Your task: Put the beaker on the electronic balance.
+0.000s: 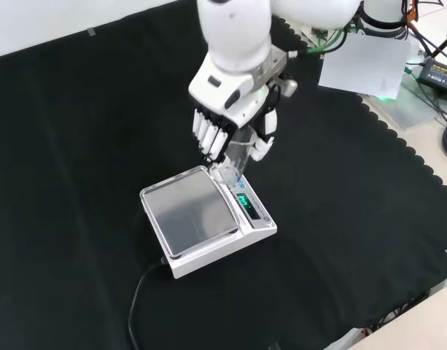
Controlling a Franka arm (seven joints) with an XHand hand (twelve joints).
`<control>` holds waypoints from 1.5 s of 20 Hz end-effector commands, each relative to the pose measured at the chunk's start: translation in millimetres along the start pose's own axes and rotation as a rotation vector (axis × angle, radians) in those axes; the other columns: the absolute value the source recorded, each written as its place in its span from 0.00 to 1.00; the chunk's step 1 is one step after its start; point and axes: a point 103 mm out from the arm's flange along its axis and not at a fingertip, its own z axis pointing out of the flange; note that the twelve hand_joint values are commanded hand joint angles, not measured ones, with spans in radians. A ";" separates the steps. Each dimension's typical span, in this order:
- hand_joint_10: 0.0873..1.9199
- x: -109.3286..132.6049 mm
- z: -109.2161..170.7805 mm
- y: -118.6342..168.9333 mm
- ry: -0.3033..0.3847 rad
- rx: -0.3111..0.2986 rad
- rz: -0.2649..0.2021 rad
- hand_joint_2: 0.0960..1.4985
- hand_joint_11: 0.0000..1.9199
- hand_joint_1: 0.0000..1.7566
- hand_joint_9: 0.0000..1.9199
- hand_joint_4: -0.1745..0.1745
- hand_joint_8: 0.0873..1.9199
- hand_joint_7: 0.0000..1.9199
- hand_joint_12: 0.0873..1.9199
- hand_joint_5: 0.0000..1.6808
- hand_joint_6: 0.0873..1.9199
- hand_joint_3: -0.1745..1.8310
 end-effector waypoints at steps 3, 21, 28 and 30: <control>0.49 -29.2 26.1 46.6 0.044 -0.003 -0.017 0.43 0.58 0.68 0.55 0.00 0.61 0.45 0.51 0.66 0.48 0.43; 0.50 -65.6 71.2 76.9 0.103 0.060 -0.012 0.43 0.58 0.68 0.55 0.00 0.61 0.45 0.50 0.65 0.48 0.44; 0.50 -57.7 77.8 82.7 0.107 0.075 -0.026 0.43 0.58 0.68 0.55 0.00 0.61 0.45 0.50 0.65 0.48 0.44; 0.50 -54.9 79.7 84.1 0.102 0.074 -0.026 0.43 0.58 0.68 0.55 0.00 0.61 0.45 0.50 0.65 0.48 0.44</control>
